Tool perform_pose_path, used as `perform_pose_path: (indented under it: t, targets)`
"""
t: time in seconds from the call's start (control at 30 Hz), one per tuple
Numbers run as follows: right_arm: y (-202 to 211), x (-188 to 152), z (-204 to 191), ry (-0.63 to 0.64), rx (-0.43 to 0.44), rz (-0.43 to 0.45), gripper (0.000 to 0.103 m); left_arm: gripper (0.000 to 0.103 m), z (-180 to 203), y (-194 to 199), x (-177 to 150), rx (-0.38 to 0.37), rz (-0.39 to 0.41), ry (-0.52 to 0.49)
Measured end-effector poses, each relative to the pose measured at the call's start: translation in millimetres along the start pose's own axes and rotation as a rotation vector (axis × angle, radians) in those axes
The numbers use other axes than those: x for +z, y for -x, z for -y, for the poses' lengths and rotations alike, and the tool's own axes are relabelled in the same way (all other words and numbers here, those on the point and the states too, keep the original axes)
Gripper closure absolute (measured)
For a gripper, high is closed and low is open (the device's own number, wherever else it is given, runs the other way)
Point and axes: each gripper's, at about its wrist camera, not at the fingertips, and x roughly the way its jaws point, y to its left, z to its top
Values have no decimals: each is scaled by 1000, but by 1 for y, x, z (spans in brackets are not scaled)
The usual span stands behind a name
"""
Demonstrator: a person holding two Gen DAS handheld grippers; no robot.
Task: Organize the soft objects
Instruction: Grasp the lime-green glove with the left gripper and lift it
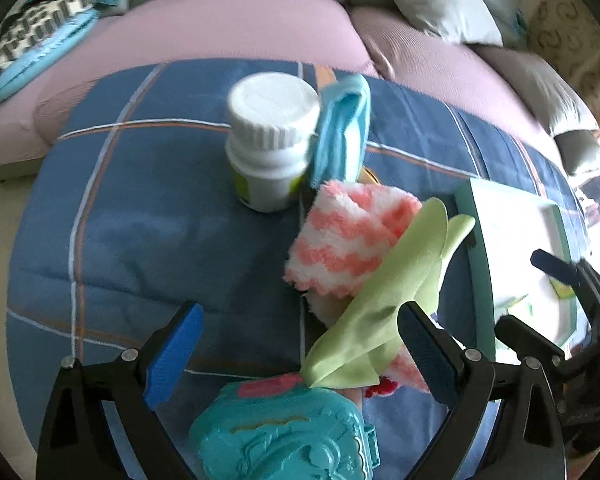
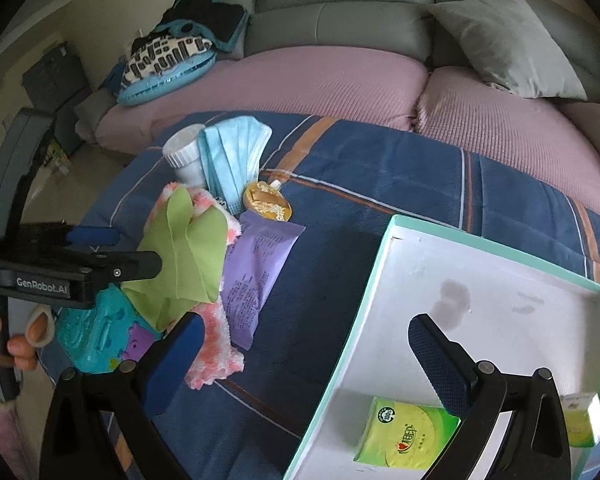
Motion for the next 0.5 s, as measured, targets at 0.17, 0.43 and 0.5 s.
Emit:
perform_pose_path:
  t: [0.17, 0.43, 0.5]
  targets:
    - [0, 1, 1, 3, -8, -12, 0, 21, 2, -10, 4, -43, -38, -22]
    - [2, 3, 0, 18, -21, -20, 0, 57, 12, -4, -3, -92, -14, -48]
    - [2, 3, -1, 23, -23, -21, 0, 64, 14, -2, -4, -97, -5, -57]
